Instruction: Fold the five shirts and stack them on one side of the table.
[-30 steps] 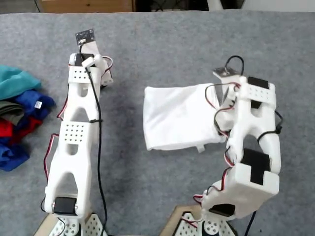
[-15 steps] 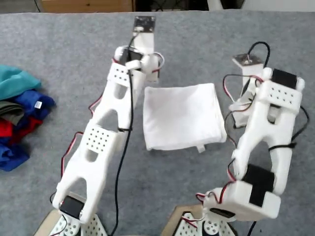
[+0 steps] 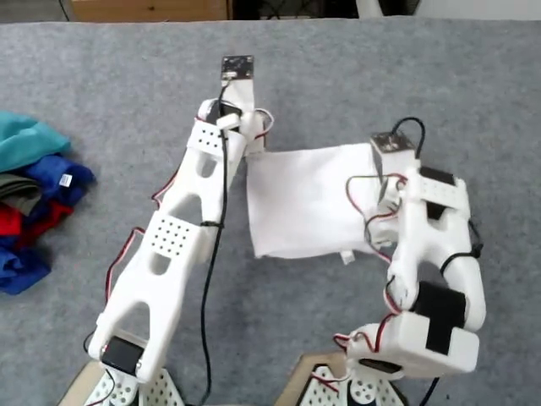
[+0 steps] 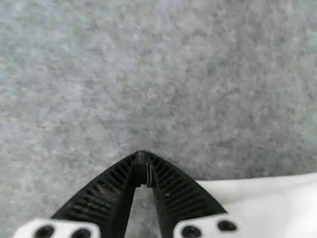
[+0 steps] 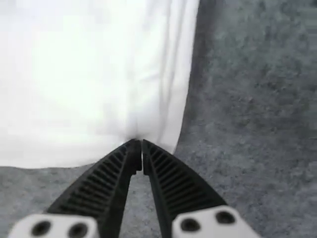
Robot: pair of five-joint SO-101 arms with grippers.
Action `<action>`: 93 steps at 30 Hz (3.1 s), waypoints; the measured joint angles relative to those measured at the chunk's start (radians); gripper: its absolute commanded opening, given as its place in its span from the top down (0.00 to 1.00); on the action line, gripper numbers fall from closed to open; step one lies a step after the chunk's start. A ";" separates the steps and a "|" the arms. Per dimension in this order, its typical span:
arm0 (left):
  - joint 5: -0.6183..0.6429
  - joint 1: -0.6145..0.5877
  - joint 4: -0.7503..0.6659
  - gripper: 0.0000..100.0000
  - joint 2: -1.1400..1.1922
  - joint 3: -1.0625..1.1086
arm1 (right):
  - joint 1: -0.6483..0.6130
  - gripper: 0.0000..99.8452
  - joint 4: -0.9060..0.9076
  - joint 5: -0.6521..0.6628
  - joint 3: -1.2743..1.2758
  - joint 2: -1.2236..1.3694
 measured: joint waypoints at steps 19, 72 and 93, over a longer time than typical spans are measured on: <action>-0.075 0.087 0.230 0.97 -0.265 0.002 | -0.066 0.99 0.084 0.017 -0.028 -0.143; -0.155 -0.104 0.241 0.97 -0.516 0.285 | 0.135 0.98 0.459 -0.080 0.055 -0.724; -0.196 -0.298 -0.700 0.97 -1.181 2.010 | -0.157 0.62 0.348 -0.779 -0.098 -0.226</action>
